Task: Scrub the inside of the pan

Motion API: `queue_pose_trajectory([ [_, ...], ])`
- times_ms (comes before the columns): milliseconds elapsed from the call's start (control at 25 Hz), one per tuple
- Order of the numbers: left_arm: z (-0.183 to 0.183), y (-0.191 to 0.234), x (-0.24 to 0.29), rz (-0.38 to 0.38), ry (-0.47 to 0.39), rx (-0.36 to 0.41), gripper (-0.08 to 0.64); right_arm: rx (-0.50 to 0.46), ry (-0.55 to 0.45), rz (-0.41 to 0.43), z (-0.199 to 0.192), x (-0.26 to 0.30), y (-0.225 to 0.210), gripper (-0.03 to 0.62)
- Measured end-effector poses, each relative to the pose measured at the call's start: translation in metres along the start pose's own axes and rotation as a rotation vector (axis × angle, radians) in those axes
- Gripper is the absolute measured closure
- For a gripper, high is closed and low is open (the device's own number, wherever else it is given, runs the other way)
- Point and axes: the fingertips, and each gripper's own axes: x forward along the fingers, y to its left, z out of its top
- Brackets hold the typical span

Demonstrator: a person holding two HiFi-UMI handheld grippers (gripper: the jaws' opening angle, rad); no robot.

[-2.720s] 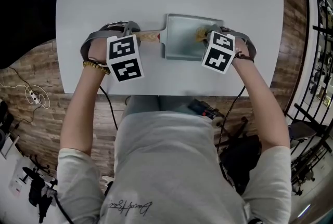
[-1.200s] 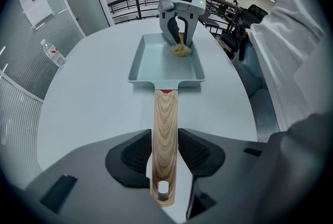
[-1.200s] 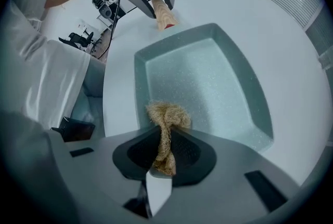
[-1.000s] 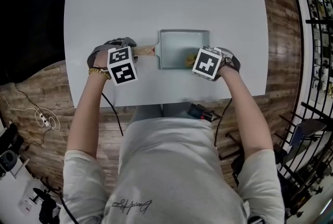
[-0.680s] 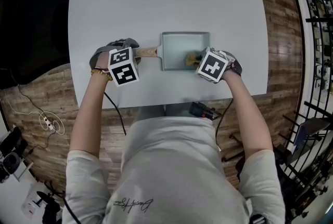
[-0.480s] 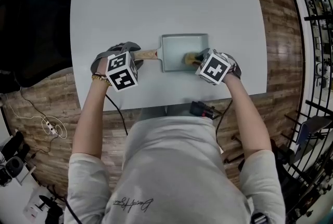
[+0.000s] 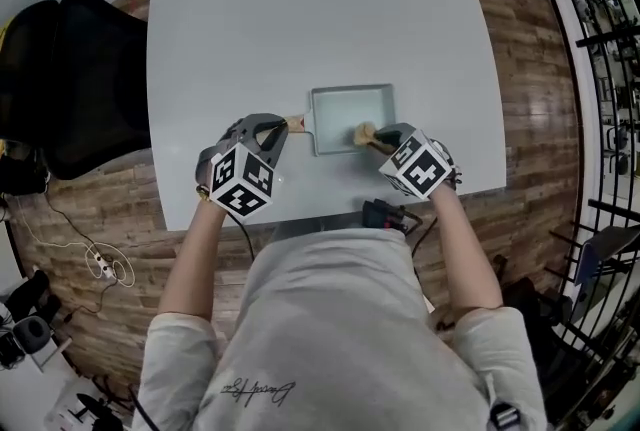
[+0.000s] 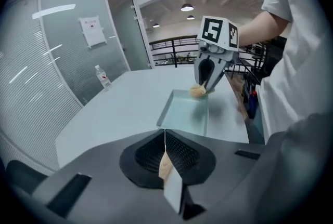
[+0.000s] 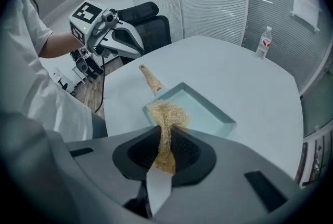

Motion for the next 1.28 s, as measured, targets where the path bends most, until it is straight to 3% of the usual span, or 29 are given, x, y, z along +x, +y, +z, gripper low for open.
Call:
queue_pose_trajectory([
  [200, 0.017, -0.013, -0.02, 0.048, -0.119, -0.204, 0.549, 0.022, -0.079, -0.038, 0.011, -0.012, 0.01, 0.523],
  [400, 0.038, -0.027, -0.038, 0.016, -0.281, -0.414, 0.549, 0.115, -0.196, -0.02, 0.023, -0.031, 0.019, 0.523],
  [680, 0.032, -0.01, -0.054, 0.188, -0.301, -0.476, 0.549, 0.107, -0.294, -0.096, 0.044, -0.057, 0.021, 0.523],
  [1040, 0.041, -0.011, -0.058, 0.153, -0.351, -0.538, 0.549, 0.137, -0.372, -0.093, 0.062, -0.064, 0.023, 0.523],
  [1280, 0.045, -0.014, -0.058, 0.148, -0.343, -0.517, 0.549, 0.141, -0.385, -0.088, 0.065, -0.062, 0.025, 0.525],
])
